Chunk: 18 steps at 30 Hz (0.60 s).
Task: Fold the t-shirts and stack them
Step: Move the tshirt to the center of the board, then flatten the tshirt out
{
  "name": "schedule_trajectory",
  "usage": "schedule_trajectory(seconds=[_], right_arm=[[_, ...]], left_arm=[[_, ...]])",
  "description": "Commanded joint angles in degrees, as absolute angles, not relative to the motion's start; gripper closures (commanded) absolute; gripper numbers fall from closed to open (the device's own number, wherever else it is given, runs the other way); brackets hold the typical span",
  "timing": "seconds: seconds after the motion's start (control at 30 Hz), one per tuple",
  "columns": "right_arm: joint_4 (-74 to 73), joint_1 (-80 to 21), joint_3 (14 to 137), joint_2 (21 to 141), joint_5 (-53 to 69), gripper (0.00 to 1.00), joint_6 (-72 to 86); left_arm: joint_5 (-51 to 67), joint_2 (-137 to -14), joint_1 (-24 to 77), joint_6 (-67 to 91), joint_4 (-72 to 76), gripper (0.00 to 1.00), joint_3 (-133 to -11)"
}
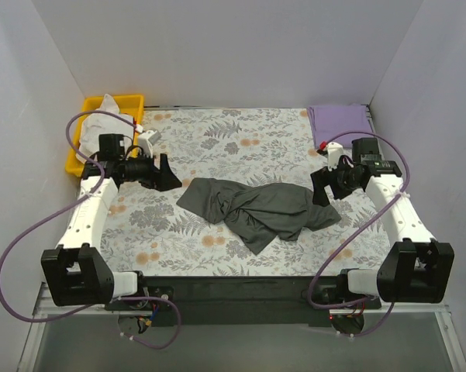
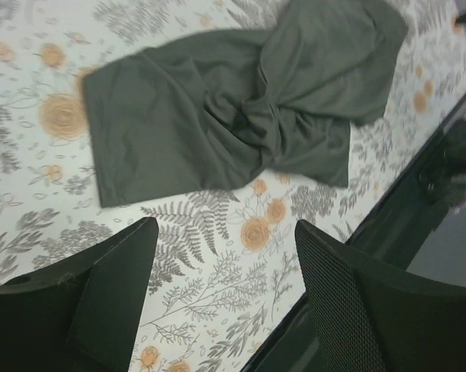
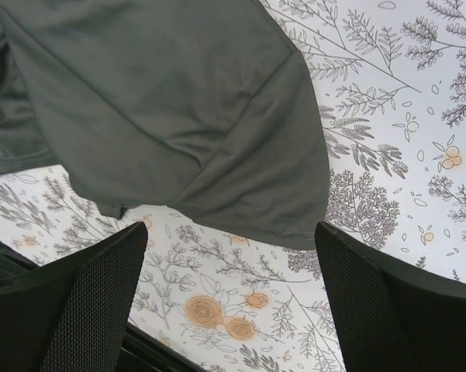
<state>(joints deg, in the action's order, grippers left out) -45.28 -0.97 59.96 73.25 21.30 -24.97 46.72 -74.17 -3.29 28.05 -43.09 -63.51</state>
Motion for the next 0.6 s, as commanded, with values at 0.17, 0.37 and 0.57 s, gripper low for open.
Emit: schedule_trajectory(seconds=[0.17,0.37,0.57], right_arm=[[-49.0,-7.0,59.9,80.2,13.8,0.26,-31.9],[-44.3,-7.9,60.2,83.8,3.8,0.27,-33.0],[-44.4,-8.9,74.1,92.6,5.6,0.27,-33.5]], left_arm=[[37.6,-80.8,12.6,16.3,-40.4,0.48,-57.5],[26.1,-87.7,17.8,17.8,-36.5,0.5,-58.3],[25.1,-87.7,20.4,15.5,-37.6,0.48,-55.4]])
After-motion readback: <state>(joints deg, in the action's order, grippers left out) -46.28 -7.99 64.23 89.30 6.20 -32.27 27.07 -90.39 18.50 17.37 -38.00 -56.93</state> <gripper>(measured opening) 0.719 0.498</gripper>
